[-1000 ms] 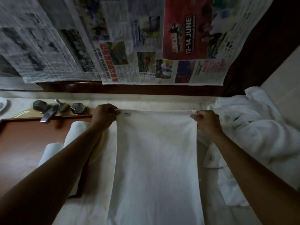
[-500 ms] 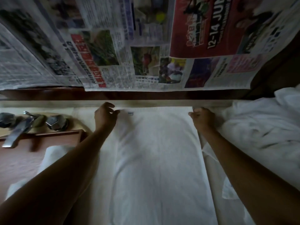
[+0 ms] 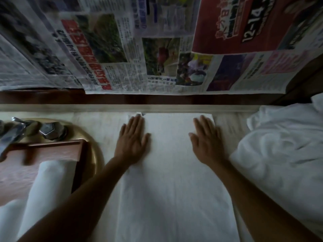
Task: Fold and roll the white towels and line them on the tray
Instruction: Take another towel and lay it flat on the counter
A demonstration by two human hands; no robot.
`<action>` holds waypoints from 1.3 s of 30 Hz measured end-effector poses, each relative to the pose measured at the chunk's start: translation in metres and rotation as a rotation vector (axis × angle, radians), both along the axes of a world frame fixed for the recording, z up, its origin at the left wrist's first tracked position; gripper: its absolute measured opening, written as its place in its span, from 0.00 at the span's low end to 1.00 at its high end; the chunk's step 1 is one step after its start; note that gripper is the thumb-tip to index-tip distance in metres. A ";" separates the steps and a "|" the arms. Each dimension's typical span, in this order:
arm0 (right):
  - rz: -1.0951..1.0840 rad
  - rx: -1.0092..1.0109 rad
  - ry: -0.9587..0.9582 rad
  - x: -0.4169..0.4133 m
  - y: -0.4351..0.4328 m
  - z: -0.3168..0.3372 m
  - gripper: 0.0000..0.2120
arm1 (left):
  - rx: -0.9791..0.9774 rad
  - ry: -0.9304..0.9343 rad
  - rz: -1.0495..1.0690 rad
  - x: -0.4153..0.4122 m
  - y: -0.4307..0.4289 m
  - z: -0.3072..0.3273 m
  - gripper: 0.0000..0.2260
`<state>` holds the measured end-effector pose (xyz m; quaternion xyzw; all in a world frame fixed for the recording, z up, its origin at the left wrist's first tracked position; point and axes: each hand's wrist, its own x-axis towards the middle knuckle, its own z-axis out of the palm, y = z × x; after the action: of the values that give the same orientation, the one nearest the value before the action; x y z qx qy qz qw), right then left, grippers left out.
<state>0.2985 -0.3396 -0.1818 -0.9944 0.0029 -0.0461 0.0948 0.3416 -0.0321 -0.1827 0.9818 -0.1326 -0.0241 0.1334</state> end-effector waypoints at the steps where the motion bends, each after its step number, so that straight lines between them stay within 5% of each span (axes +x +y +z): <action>1: -0.032 -0.011 0.057 0.005 -0.010 0.001 0.30 | 0.033 0.021 -0.002 0.006 0.010 0.000 0.31; 6: -0.093 -0.033 0.141 0.005 -0.010 0.016 0.35 | 0.107 0.035 0.043 0.003 0.010 0.015 0.32; 12: 0.060 0.074 -0.011 -0.096 0.071 0.016 0.29 | -0.148 -0.013 -0.109 -0.114 -0.062 0.018 0.28; 15: 0.118 0.053 -0.057 -0.117 0.038 0.002 0.27 | -0.086 -0.040 -0.136 -0.128 -0.034 0.002 0.27; 22: -0.158 -0.027 0.009 -0.125 -0.043 0.013 0.29 | 0.006 -0.025 0.098 -0.128 0.030 0.012 0.31; 28: 0.068 0.127 -0.039 -0.209 0.065 0.012 0.29 | -0.246 -0.050 -0.077 -0.238 -0.058 0.022 0.26; 31: 0.151 0.075 -0.045 -0.235 0.050 0.007 0.28 | -0.169 -0.022 -0.086 -0.264 -0.039 0.008 0.27; 39: -0.094 0.017 -0.030 -0.260 -0.018 0.009 0.29 | -0.045 -0.050 0.152 -0.295 0.039 0.011 0.28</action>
<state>0.0385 -0.3579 -0.1728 -0.9915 0.0488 -0.0656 0.1009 0.0465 0.0066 -0.1717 0.9861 -0.0616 0.0138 0.1536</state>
